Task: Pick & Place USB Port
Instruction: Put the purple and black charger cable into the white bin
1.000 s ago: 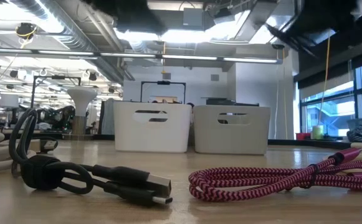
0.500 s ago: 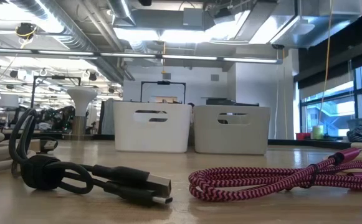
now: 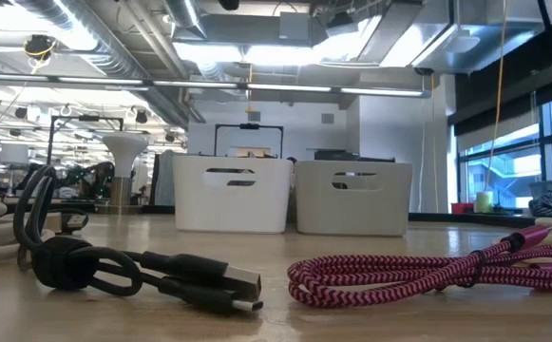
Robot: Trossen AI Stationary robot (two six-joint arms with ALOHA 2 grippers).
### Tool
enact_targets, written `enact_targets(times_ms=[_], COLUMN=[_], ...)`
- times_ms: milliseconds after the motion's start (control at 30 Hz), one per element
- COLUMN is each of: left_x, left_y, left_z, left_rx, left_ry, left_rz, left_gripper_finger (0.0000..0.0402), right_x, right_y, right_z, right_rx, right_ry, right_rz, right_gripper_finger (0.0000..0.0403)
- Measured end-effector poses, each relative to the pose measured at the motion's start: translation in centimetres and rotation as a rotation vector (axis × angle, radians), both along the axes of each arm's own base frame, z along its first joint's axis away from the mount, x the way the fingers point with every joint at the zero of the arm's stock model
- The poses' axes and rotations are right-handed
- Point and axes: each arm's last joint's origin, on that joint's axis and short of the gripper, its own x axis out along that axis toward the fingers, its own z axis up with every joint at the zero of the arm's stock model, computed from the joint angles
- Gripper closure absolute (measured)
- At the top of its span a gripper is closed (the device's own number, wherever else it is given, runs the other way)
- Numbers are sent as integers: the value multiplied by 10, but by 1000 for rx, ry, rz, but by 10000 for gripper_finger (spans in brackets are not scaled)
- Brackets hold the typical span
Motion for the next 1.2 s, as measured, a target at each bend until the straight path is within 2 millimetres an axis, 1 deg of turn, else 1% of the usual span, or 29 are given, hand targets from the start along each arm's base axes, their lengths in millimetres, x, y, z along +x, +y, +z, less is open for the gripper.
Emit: enact_targets(times_ms=[100, 300, 433, 533, 600, 633, 733, 800, 867, 967, 1067, 1200], left_x=[0, 0, -1, -1, 0, 0, -1, -1, -1, -1, -3, -7], left_y=[0, 0, 0, 0, 0, 0, 0, 0, 1, 1, 2, 2], left_z=[4, 5, 6, 6, 5, 5, 3, 3, 2, 2, 5, 7], left_rx=[-3, -3, 15, 22, 45, 67, 113, 116, 114, 114, 114, 122], left_ry=[-42, -51, -60, -61, -59, -56, -44, -37, -33, -24, -30, -20], left_rz=[0, 0, 2, 2, 7, 11, 20, 28, 47, 75, 89, 97], left_gripper_finger=[274, 274, 274, 276, 292, 308, 378, 389, 391, 392, 393, 393], right_x=[2, 8, 21, 31, 35, 36, 36, 36, 36, 35, 27, 8], right_y=[-3, -8, -10, -11, -12, -12, -13, -14, -13, -14, -16, -20], right_z=[1, -1, -6, -5, -4, -2, 0, 1, 3, 6, 6, 16], right_rx=[29, 44, 42, 23, 8, 5, -19, -32, -31, -48, -83, -85], right_ry=[-20, -32, -17, 7, 34, 45, 111, 146, 167, 217, 347, 502], right_rz=[26, 52, 69, 69, 65, 63, 20, -21, -39, -66, -166, -327], right_gripper_finger=[397, 397, 397, 397, 397, 397, 397, 398, 394, 359, 307, 248])
